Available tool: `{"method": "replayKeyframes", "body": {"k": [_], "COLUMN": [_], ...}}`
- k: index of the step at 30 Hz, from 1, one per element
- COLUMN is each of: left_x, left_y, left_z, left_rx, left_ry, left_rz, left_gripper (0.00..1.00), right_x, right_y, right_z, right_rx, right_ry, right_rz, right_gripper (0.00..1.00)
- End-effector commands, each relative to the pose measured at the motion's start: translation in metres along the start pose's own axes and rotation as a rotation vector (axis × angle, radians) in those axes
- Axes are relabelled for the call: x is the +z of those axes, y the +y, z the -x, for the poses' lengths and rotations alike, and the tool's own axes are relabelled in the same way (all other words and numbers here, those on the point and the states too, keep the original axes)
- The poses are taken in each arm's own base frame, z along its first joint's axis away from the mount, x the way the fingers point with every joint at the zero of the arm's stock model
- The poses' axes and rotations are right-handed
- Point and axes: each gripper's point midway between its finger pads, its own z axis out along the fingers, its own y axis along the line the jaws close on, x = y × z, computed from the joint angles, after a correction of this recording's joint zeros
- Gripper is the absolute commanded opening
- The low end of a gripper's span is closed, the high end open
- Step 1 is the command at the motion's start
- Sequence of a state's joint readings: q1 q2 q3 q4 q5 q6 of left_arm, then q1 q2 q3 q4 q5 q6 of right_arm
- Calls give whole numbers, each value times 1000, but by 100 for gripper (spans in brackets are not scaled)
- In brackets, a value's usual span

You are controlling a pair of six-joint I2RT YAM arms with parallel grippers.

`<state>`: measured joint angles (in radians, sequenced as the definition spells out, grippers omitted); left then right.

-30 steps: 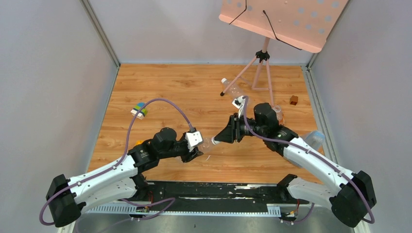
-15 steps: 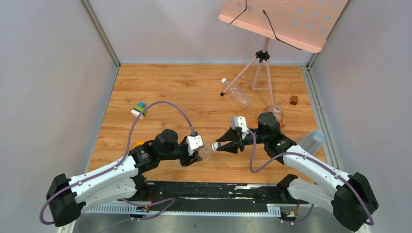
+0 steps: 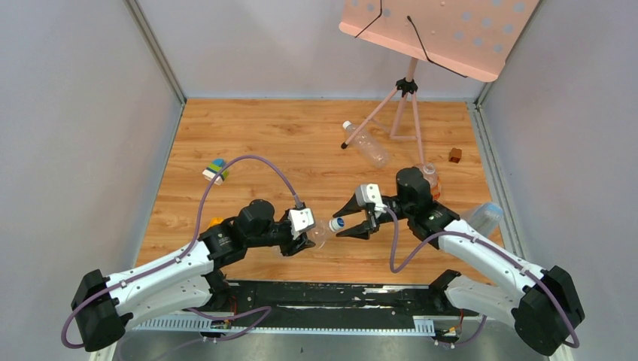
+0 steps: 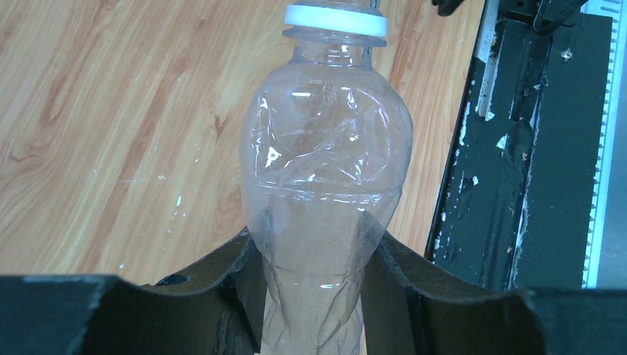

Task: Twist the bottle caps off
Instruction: Unscrew the bottle cap from the plastic bottle.

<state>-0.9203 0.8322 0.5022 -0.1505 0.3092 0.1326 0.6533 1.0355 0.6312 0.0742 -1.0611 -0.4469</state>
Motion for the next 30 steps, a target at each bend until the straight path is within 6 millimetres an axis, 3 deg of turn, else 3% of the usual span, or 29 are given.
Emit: {"method": "replayKeyframes", "body": {"k": [1, 7, 12, 16, 24, 30], "left_x": [-3, -3, -2, -1, -1, -2], "left_y": [6, 8, 9, 9, 12, 17], "left_z": [30, 30, 30, 30, 29, 29], "left_rx": [25, 31, 36, 32, 30, 32], "left_ry": [-102, -102, -102, -100, -96, -92], "left_rz": [26, 35, 36, 34, 53, 81], "left_gripper": [15, 15, 15, 15, 15, 15], "right_x": [-2, -6, -9, -14, -25, -19], "right_y": [9, -1, 0, -13, -43, -35], "right_z": [16, 30, 39, 40, 46, 35], "right_rx": [-9, 37, 109, 218, 701, 958], "right_ry": [-19, -41, -89, -96, -134, -71], "right_rz": [27, -70, -112, -229, -488, -484], "right_gripper": [52, 61, 62, 65, 69, 69]}}
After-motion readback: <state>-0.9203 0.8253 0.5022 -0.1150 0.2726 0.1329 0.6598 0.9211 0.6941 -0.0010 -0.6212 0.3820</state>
